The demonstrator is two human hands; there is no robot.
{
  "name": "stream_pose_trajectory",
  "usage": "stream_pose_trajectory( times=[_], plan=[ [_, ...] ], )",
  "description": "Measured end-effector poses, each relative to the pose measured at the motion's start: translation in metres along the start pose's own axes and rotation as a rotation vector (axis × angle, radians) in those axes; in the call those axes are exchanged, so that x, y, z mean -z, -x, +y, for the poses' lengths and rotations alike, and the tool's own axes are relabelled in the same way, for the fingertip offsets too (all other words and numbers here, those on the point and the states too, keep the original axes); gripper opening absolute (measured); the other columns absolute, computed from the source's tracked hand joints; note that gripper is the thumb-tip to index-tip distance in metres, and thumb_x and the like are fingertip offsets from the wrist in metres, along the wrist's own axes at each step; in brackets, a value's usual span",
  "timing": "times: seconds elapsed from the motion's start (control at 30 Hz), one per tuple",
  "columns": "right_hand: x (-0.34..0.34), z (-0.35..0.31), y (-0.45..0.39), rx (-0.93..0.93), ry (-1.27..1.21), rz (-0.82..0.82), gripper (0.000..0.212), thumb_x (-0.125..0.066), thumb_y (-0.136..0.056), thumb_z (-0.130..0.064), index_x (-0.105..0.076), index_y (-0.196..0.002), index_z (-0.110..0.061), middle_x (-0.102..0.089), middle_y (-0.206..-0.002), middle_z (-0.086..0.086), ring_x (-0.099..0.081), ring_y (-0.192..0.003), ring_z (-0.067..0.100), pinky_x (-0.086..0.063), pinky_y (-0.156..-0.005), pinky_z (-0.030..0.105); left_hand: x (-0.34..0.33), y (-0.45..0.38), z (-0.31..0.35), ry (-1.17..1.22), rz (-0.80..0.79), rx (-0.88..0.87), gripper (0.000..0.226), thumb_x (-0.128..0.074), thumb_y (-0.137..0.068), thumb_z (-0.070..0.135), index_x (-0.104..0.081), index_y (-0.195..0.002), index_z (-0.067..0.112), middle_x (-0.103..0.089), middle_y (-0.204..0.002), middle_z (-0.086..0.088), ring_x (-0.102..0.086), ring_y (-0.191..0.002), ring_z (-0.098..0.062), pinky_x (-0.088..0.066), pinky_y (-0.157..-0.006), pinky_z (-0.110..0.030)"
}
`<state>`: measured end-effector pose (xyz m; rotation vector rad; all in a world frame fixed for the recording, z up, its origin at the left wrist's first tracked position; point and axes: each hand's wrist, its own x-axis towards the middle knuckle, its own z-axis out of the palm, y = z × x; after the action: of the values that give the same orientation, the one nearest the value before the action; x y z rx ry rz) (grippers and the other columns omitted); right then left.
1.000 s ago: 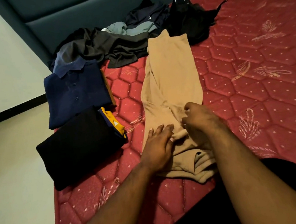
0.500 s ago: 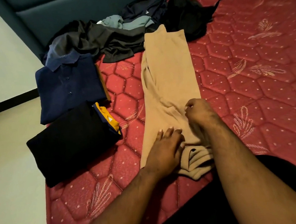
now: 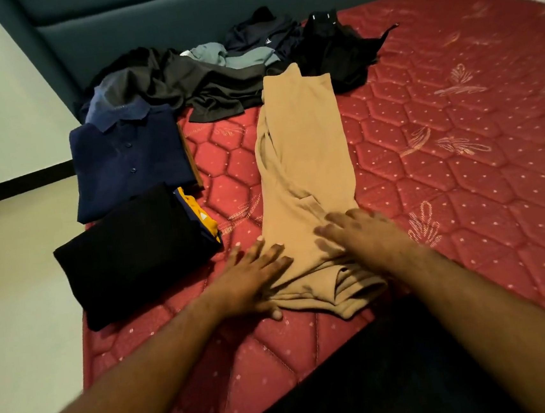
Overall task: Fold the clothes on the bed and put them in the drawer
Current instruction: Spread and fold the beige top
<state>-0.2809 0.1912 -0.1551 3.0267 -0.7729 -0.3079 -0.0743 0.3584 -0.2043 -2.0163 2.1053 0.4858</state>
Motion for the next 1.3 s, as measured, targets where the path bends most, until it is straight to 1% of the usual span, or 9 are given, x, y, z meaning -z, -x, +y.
stream_pose_trajectory(
  times=[0.17, 0.27, 0.37, 0.5, 0.67, 0.8, 0.93, 1.1, 1.3],
  plan=[
    [-0.02, 0.015, 0.015, 0.2, 0.238, -0.431, 0.117, -0.073, -0.079, -0.014, 0.017, -0.15, -0.038, 0.021, -0.16, -0.003, 0.009, -0.148, 0.026, -0.007, -0.117, 0.058, -0.012, -0.001, -0.008, 0.149, 0.312, -0.202, 0.049, -0.041, -0.091, 0.038, -0.061, -0.128, 0.014, -0.061, -0.134, -0.006, -0.052, -0.129, -0.028, -0.03, -0.11, -0.054],
    [-0.016, 0.016, 0.002, 0.178, 0.039, -0.389, 0.089, -0.062, -0.082, -0.008, -0.015, -0.153, -0.035, -0.013, -0.162, -0.003, -0.018, -0.146, 0.02, -0.019, -0.119, 0.044, 0.006, 0.001, -0.001, 0.586, 0.258, -0.024, 0.039, -0.054, -0.093, 0.033, -0.066, -0.123, 0.011, -0.067, -0.125, -0.002, -0.056, -0.123, -0.016, -0.014, -0.114, -0.029],
    [-0.001, 0.013, 0.011, 0.111, -0.294, -0.305, 0.046, -0.049, -0.083, -0.003, -0.065, -0.12, -0.023, -0.068, -0.115, -0.009, -0.062, -0.104, 0.009, -0.045, -0.088, 0.021, 0.028, 0.012, -0.003, 0.813, 0.1, 0.004, 0.024, -0.066, -0.09, 0.024, -0.071, -0.101, 0.004, -0.067, -0.088, 0.003, -0.06, -0.081, -0.009, -0.039, -0.082, -0.024],
    [0.039, -0.014, 0.037, 0.185, -0.796, -0.593, 0.038, -0.051, -0.084, 0.003, -0.069, -0.069, -0.027, -0.063, -0.065, -0.023, -0.054, -0.065, -0.008, -0.045, -0.071, 0.019, 0.061, 0.059, -0.012, 1.084, -0.289, -0.118, 0.007, -0.063, -0.081, 0.022, -0.069, -0.078, 0.019, -0.062, -0.073, 0.013, -0.054, -0.069, 0.001, -0.043, -0.068, -0.021],
    [0.084, -0.01, 0.04, 0.247, -1.072, -0.765, 0.031, -0.068, -0.076, -0.017, -0.066, -0.098, 0.004, -0.065, -0.077, -0.014, -0.057, -0.066, -0.011, -0.044, -0.071, 0.009, 0.107, 0.082, -0.032, 1.333, -0.544, -0.177, 0.013, -0.06, -0.086, 0.007, -0.069, -0.096, 0.005, -0.07, -0.085, 0.0, -0.065, -0.076, -0.007, -0.051, -0.073, -0.02],
    [0.083, 0.013, 0.004, -0.202, -1.49, -0.324, 0.016, -0.055, -0.089, 0.003, -0.057, -0.074, -0.003, -0.064, -0.049, 0.0, -0.059, -0.044, 0.0, -0.047, -0.047, 0.013, 0.132, 0.024, -0.055, 1.222, -0.108, -0.004, 0.005, -0.067, -0.088, 0.007, -0.071, -0.088, 0.01, -0.068, -0.077, 0.001, -0.061, -0.068, -0.006, -0.049, -0.064, -0.022],
    [0.077, 0.051, -0.08, -0.507, -1.752, 0.187, 0.019, -0.056, -0.096, -0.026, -0.06, -0.108, -0.012, -0.07, -0.085, 0.005, -0.065, -0.07, 0.016, -0.049, -0.056, 0.024, 0.162, -0.059, -0.09, 1.284, 0.729, 0.231, 0.015, -0.059, -0.096, 0.015, -0.057, -0.11, 0.013, -0.065, -0.091, -0.002, -0.059, -0.074, -0.007, -0.049, -0.061, -0.021],
    [0.025, 0.049, -0.096, -0.599, -1.356, 0.622, 0.02, -0.062, -0.086, -0.039, -0.064, -0.099, -0.024, -0.067, -0.085, -0.001, -0.06, -0.075, 0.016, -0.047, -0.069, 0.026, 0.107, -0.096, -0.078, 0.486, 0.696, 0.175, 0.035, -0.058, -0.092, 0.035, -0.059, -0.122, 0.016, -0.061, -0.124, -0.004, -0.057, -0.115, -0.023, -0.044, -0.095, -0.031],
    [-0.009, 0.01, -0.071, -0.065, -0.256, -0.004, 0.082, -0.07, -0.077, -0.049, -0.026, -0.146, -0.039, -0.005, -0.159, 0.0, -0.009, -0.146, 0.026, -0.02, -0.118, 0.046, 0.035, -0.069, -0.04, -0.052, 0.15, 0.076, 0.101, -0.06, -0.074, 0.07, -0.012, -0.154, 0.032, 0.001, -0.163, 0.004, -0.004, -0.149, -0.02, -0.003, -0.118, -0.049]
  ],
)
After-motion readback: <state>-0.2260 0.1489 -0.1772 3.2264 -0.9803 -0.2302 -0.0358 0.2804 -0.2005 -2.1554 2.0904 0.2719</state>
